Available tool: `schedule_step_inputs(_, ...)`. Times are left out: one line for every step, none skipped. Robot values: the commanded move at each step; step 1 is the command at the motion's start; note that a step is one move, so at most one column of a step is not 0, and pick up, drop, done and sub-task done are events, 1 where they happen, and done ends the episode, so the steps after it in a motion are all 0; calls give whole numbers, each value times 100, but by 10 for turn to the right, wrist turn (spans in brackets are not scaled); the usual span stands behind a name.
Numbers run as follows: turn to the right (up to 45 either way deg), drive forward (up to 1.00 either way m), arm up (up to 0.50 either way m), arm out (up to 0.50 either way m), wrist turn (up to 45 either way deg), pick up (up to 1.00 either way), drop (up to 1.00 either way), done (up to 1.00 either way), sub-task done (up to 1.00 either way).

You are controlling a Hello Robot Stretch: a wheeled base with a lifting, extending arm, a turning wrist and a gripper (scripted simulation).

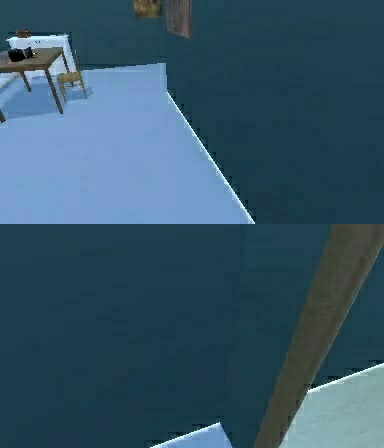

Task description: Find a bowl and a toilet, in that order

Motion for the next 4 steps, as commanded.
schedule_step_inputs(-360, 0, 0, 0, 0, 0, 0, 0, 0)
schedule_step_inputs(0, 45, 0, 0, 0, 0, 0, 0, 0)
schedule_step_inputs(60, 0, 0, 0, 0, 0, 0, 0, 0)
schedule_step_inputs(0, 100, 0, 0, 0, 0, 0, 0, 0)
